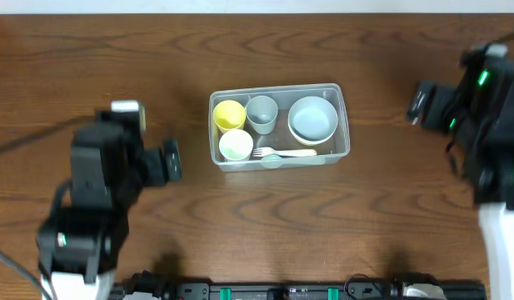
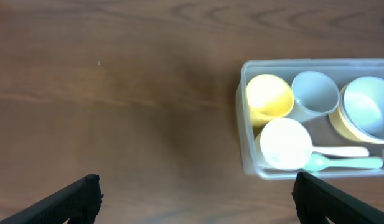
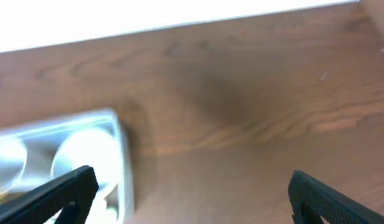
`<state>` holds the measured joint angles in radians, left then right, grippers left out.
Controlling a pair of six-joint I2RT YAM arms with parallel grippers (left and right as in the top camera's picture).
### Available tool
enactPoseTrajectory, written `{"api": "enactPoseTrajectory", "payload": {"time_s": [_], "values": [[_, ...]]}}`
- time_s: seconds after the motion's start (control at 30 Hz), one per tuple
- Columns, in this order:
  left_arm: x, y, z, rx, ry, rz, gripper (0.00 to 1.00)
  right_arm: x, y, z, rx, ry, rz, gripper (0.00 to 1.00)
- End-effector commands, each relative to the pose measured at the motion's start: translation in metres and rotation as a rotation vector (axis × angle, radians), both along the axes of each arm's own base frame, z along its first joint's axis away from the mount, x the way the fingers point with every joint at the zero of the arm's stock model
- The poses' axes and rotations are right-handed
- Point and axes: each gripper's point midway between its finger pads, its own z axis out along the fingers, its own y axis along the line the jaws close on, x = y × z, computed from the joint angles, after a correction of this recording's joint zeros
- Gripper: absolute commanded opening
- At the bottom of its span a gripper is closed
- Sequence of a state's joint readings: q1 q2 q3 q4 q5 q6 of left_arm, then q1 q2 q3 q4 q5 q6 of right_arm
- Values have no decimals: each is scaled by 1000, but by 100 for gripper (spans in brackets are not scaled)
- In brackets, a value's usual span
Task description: Pack container
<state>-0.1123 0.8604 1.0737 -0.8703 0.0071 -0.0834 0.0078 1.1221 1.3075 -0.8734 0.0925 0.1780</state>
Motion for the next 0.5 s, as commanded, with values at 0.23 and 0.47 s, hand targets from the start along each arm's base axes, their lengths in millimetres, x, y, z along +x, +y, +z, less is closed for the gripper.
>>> {"api": "enactPoseTrajectory", "payload": {"time_s": [0.23,0.47], "values": [[-72,7,-43,-97,-141,54,98,-113,3,-85,10,-109,-40,99],[-83,9,-39,-104,-202,54,98,-138,0,-86,38,-213,-47,99]]}}
